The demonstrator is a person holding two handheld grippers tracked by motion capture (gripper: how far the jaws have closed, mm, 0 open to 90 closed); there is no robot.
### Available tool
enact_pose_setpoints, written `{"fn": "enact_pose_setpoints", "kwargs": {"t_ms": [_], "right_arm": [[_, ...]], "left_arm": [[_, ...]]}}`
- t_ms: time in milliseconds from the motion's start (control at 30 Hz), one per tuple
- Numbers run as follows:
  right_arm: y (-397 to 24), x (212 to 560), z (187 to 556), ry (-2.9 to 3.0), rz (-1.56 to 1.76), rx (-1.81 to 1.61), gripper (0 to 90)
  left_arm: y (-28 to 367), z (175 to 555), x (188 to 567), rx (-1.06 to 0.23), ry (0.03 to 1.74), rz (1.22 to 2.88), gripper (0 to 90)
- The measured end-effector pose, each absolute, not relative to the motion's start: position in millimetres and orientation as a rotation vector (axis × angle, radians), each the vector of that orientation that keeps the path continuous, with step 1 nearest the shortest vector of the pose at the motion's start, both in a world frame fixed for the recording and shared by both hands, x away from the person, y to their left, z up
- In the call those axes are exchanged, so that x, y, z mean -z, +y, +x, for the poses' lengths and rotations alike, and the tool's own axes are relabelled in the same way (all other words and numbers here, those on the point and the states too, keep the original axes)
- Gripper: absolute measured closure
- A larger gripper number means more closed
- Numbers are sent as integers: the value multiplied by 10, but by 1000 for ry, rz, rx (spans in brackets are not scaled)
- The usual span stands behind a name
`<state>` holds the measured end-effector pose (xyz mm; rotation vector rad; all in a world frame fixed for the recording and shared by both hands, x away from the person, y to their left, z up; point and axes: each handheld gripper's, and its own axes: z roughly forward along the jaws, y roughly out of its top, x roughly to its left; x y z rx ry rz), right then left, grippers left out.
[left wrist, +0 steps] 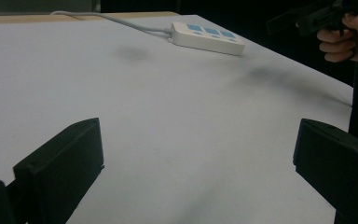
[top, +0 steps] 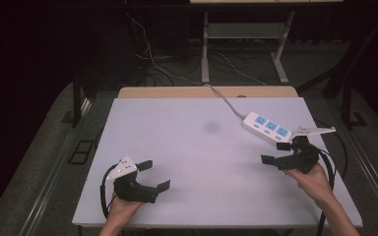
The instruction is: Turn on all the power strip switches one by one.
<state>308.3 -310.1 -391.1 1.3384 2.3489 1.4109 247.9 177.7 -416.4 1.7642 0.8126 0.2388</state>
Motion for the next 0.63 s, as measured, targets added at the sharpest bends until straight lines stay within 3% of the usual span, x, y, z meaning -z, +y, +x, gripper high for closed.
{"fn": "enact_pose_setpoints", "kwargs": {"t_ms": [633], "right_arm": [[-2958,4211,2415,2299,1255,-1430,5]], "left_arm": [[1779,2483,4170,-243,819,1763,0]]}}
